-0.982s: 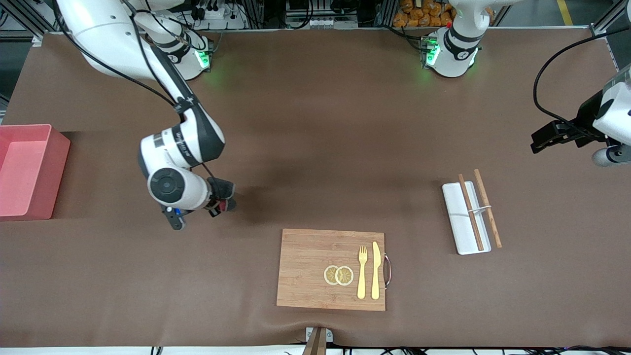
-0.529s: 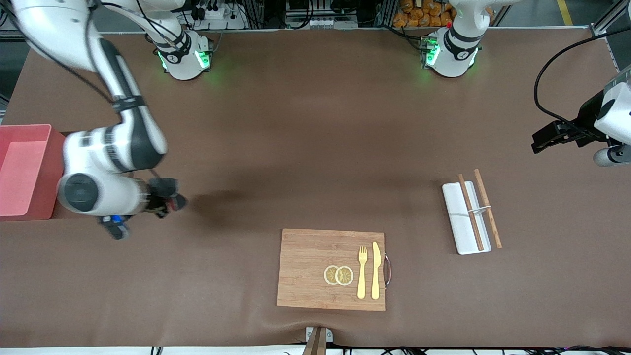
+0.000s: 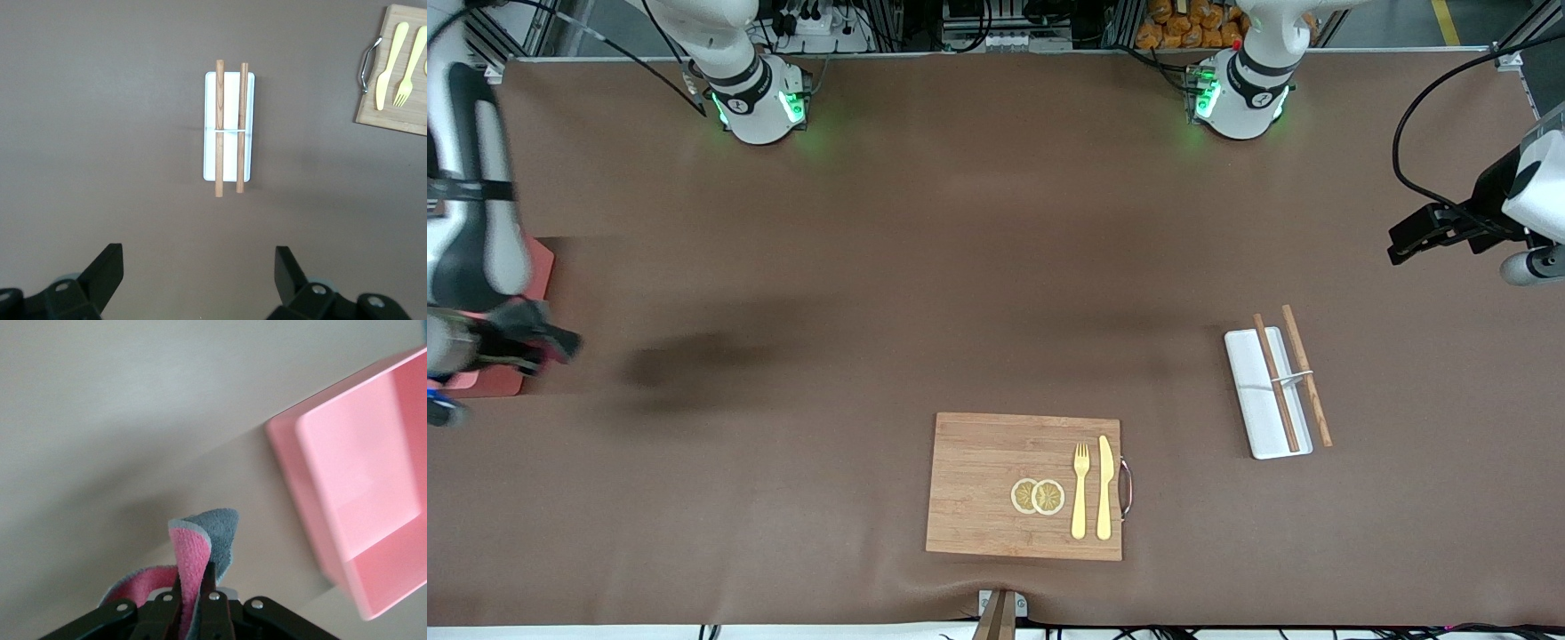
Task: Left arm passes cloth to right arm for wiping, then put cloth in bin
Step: 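Carry the cloth with the right gripper over the pink bin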
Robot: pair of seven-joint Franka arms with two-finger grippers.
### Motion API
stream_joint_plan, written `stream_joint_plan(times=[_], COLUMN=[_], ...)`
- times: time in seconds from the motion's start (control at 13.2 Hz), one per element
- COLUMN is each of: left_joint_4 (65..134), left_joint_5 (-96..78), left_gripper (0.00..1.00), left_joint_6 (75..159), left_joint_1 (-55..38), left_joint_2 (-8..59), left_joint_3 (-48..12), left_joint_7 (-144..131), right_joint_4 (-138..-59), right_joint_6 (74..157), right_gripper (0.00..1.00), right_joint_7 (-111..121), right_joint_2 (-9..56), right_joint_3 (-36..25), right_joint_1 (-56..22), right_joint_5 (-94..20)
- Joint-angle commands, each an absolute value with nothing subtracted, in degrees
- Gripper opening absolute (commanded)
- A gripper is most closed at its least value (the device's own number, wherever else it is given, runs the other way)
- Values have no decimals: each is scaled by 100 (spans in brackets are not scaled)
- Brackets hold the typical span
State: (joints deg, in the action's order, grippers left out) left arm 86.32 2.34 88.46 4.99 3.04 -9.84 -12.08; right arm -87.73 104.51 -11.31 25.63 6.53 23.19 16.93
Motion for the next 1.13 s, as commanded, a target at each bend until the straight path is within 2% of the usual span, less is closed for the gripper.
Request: stream_joint_plan(times=[0.0,0.15,0.53,0.6,0.68,1.06], left_joint_4=[8710,8710,8684,8666,8666,8648], left_joint_5=[132,141,141,141,141,176], left_gripper=[100,100,100,100,100,100], left_joint_6=[8728,8719,8675,8675,8675,8675], left_joint_1=[536,536,536,536,536,545], left_joint_2=[149,149,149,149,158,176], left_joint_3=[-984,-993,-984,-976,-976,-967], left_joint_7=[-1090,-1090,-1063,-1063,-1063,-984], right_joint_4=[-8544,-8455,-8455,-8455,-8455,-8438], right_joint_6=[10424,10642,12477,12698,12778,12736], right_gripper=[0,0,0,46,99,100], right_joint_7=[128,753,1608,1626,1565,1547], right_joint_2=[2522,2723,3760,3901,3998,3903], right_joint_3=[782,791,791,791,791,791], right_joint_1=[3118,3671,4710,4737,4746,4658], right_joint_5=[1775,2020,2083,2100,2083,2083])
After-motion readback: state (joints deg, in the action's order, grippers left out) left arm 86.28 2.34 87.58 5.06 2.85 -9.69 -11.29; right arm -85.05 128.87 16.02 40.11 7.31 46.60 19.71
